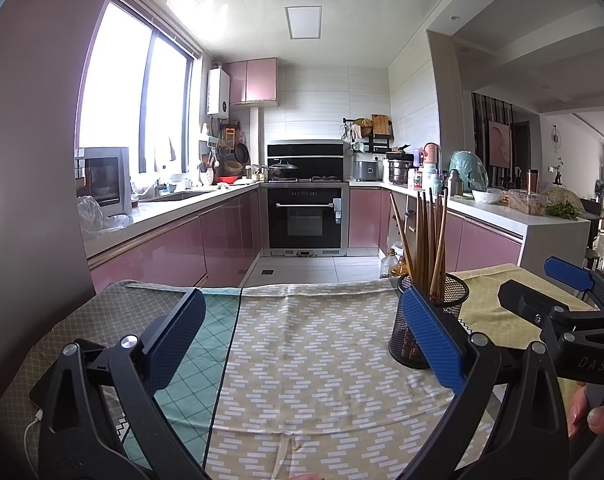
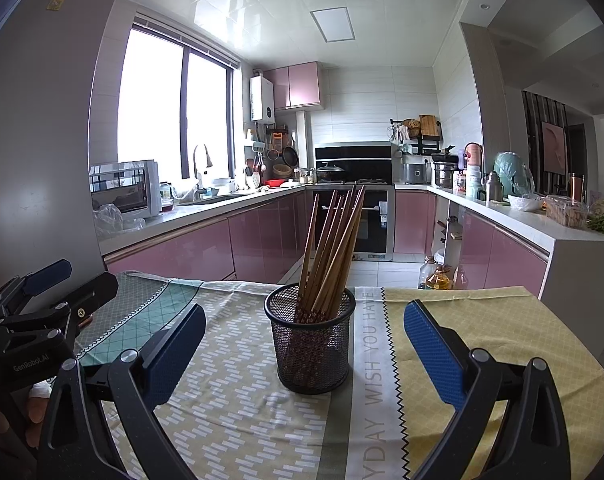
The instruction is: Organize utensils
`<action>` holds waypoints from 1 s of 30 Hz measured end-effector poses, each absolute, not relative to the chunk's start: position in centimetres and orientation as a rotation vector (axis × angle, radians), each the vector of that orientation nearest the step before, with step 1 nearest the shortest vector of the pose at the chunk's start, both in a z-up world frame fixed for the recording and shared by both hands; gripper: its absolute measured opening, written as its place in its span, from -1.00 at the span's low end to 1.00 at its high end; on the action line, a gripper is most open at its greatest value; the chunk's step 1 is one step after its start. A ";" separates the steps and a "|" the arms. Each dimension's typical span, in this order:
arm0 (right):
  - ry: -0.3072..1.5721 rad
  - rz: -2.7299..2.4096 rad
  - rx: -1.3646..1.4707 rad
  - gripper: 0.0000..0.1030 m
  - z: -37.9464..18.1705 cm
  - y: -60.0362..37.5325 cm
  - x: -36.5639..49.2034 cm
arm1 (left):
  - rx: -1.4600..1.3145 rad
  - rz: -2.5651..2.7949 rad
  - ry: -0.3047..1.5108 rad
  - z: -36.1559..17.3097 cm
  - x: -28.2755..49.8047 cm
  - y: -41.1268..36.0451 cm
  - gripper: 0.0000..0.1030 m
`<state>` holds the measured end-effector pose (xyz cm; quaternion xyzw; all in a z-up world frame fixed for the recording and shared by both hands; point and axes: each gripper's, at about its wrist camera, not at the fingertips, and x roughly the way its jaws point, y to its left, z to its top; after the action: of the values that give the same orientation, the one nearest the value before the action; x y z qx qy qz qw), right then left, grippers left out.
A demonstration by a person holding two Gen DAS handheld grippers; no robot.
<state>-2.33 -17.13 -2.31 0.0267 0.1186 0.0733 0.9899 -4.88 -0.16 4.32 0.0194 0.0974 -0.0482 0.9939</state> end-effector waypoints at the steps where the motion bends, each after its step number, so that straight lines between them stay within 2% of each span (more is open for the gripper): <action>1: 0.238 0.147 0.054 0.87 -2.3 -17.2 -2.4 | 0.039 -0.096 0.195 4.3 -4.9 -0.2 0.89; 30: 0.245 0.147 0.063 0.87 -2.7 -17.1 -2.2 | 0.038 -0.078 0.192 3.5 -5.2 -0.5 0.89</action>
<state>-2.23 -17.13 -2.69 0.0312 0.1223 0.0731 0.9893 -5.21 -0.50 3.54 0.0189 0.0959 -0.0387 0.9945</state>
